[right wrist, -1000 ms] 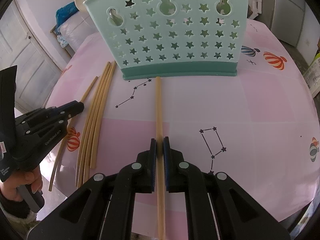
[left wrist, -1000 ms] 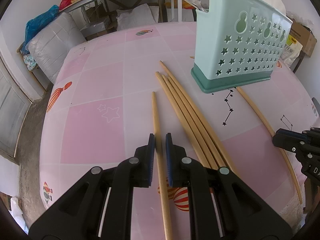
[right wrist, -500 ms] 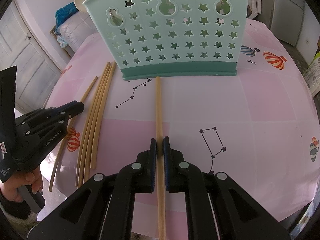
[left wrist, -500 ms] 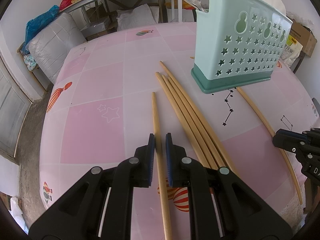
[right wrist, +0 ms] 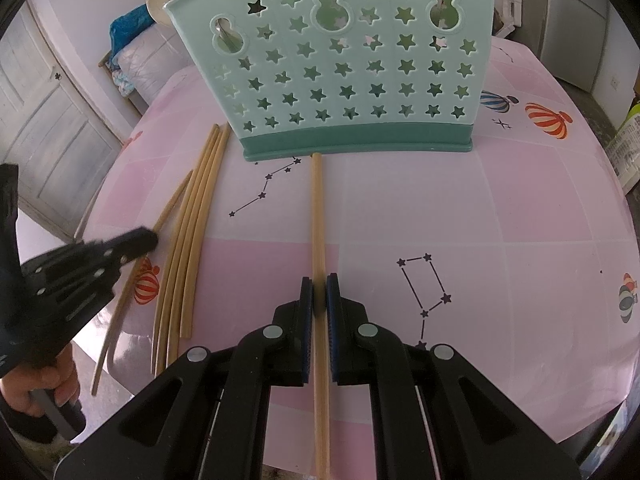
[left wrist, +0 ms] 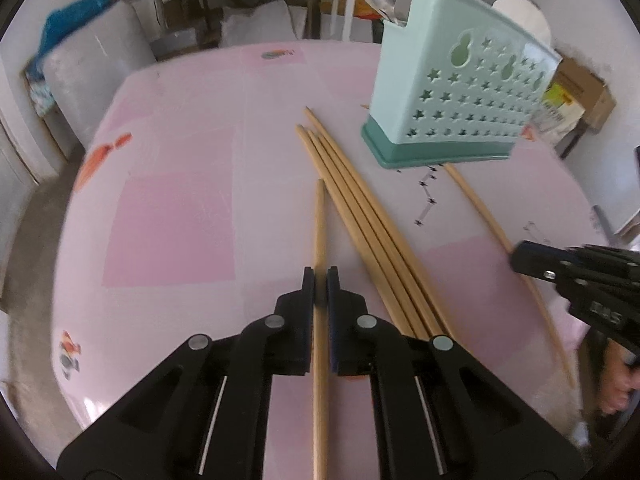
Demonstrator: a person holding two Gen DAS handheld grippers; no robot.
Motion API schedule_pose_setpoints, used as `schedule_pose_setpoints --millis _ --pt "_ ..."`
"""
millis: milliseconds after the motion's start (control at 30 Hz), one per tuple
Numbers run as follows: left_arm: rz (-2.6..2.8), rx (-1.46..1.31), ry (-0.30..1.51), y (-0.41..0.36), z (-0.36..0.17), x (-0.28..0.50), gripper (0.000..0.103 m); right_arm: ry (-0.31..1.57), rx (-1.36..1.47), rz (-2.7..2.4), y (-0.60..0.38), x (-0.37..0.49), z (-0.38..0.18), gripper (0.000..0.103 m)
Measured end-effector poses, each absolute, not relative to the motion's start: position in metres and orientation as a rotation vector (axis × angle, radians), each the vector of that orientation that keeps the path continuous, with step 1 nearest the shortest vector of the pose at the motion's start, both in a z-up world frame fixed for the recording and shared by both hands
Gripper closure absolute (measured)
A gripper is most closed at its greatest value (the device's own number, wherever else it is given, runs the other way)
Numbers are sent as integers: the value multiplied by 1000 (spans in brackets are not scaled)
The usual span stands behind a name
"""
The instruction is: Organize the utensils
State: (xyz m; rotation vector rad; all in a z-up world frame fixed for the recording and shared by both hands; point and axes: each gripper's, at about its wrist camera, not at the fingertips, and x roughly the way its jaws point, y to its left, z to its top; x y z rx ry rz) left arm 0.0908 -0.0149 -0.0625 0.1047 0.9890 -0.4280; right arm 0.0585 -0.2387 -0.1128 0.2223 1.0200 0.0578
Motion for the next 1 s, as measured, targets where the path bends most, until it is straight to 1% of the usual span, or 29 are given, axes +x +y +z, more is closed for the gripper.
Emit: schedule_pose_setpoints --millis 133,400,567,633,667,700,867,1000 --pt "-483 5 1052 -6 -63 102 98 1021 225 60 -239 59 -113 96" --pt "-480 103 1051 -22 -63 123 97 1023 231 70 -240 59 -113 95" --pt "-497 84 1090 -23 -61 138 97 1028 223 77 -238 59 -112 95" --pt "-503 78 1086 -22 -58 140 93 1030 226 81 -239 59 -112 95" --pt "-502 87 1078 -23 -57 140 86 1031 225 81 -239 60 -112 95" --pt "-503 94 1073 -23 -57 140 84 1031 224 82 -239 60 -112 95" --pt "-480 179 1052 -33 -57 144 83 1032 224 82 -238 60 -112 95" --pt "-471 194 1053 -35 -60 155 84 1035 229 83 -239 60 -112 95"
